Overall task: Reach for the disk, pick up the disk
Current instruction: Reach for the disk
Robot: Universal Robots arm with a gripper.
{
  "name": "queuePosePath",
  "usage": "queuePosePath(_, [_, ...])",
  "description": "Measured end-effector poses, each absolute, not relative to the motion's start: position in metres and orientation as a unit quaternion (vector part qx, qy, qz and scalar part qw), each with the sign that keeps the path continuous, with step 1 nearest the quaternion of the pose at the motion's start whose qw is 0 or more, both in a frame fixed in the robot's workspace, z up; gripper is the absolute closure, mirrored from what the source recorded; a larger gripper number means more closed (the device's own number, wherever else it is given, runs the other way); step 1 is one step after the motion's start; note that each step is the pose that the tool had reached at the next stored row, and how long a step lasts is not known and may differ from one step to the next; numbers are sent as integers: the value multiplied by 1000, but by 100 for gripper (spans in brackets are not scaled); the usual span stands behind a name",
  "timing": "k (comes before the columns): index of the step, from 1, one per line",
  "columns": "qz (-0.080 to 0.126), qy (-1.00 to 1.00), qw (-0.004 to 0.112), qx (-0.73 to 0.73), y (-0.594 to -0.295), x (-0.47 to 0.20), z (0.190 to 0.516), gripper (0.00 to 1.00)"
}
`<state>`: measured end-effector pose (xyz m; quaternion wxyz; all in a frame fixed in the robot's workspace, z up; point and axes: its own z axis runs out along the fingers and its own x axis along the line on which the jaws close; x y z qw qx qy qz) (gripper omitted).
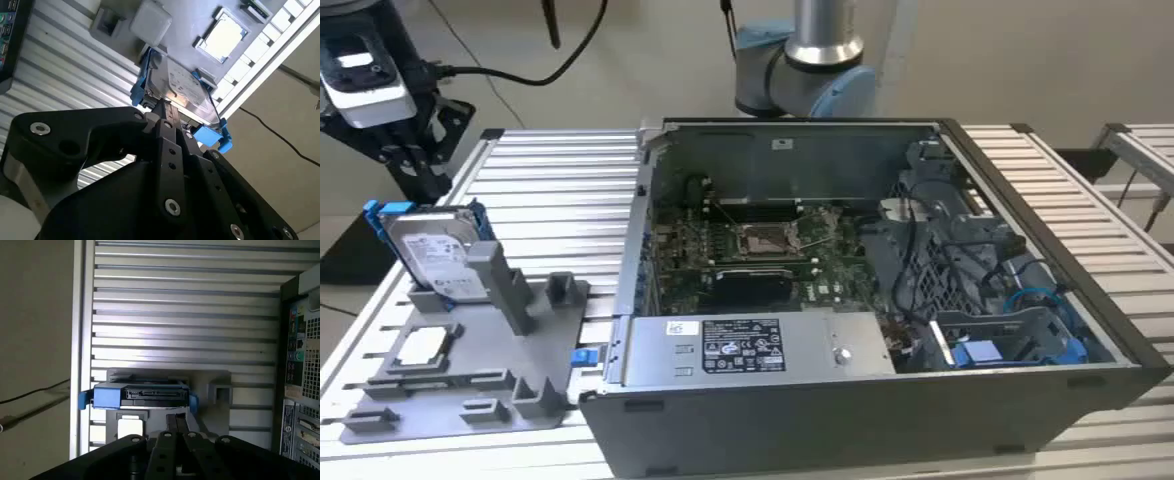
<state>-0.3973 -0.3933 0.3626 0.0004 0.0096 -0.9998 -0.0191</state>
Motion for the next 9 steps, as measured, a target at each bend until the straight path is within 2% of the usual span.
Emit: queuePosePath(9, [-19,-1000,0,10,-393,-397,363,100])
